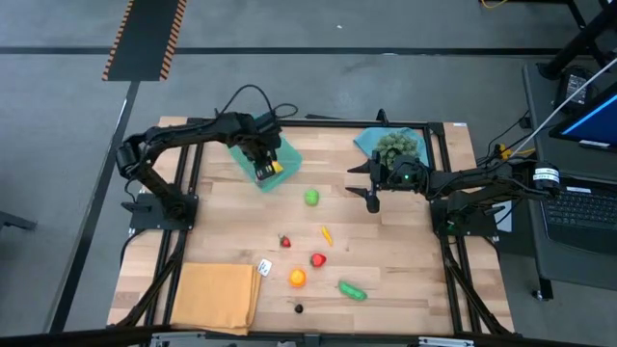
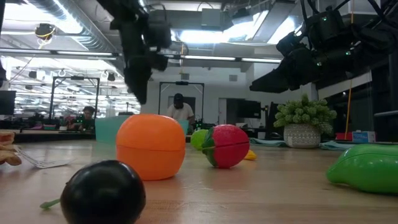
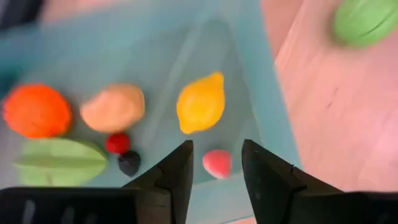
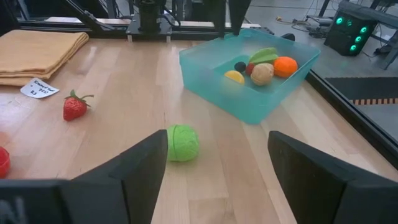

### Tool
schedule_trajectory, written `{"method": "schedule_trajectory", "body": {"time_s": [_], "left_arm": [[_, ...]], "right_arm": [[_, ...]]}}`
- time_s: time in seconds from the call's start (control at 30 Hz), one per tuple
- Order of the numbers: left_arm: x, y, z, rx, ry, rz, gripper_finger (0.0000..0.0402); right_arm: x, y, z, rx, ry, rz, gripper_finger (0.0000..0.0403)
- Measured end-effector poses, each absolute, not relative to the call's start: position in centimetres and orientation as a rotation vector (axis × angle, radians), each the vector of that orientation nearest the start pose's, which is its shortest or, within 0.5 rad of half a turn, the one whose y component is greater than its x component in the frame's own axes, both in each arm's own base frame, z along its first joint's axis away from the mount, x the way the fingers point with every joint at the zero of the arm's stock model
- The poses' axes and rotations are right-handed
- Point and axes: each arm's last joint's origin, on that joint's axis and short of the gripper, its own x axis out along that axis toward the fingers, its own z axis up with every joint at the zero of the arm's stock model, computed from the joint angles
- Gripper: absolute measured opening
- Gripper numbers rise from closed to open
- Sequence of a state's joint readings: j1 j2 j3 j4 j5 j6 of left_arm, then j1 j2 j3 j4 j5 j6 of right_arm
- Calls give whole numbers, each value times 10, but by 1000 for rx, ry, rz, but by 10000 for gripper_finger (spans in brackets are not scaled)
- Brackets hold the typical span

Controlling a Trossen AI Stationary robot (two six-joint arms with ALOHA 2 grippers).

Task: Pick and placing Produce into tupperware
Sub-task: Put the top red strawberry into the blue bin

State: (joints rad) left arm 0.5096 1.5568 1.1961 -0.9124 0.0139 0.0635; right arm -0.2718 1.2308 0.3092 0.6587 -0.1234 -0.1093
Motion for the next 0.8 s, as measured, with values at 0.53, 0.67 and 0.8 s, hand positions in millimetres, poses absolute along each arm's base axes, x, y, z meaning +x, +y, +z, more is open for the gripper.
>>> {"method": "schedule_trajectory", "body": {"time_s": [0.53, 0.67, 0.8], "left_arm": [[221, 79, 269, -25, 592, 297, 131], [214, 55, 252, 14, 492, 215, 123], [211, 38, 231, 34, 478, 144, 116]], "right_arm": [[214, -56, 168, -58, 265, -133, 280], [214, -56, 169, -60, 265, -133, 280], [214, -56, 169, -60, 265, -133, 280]]}}
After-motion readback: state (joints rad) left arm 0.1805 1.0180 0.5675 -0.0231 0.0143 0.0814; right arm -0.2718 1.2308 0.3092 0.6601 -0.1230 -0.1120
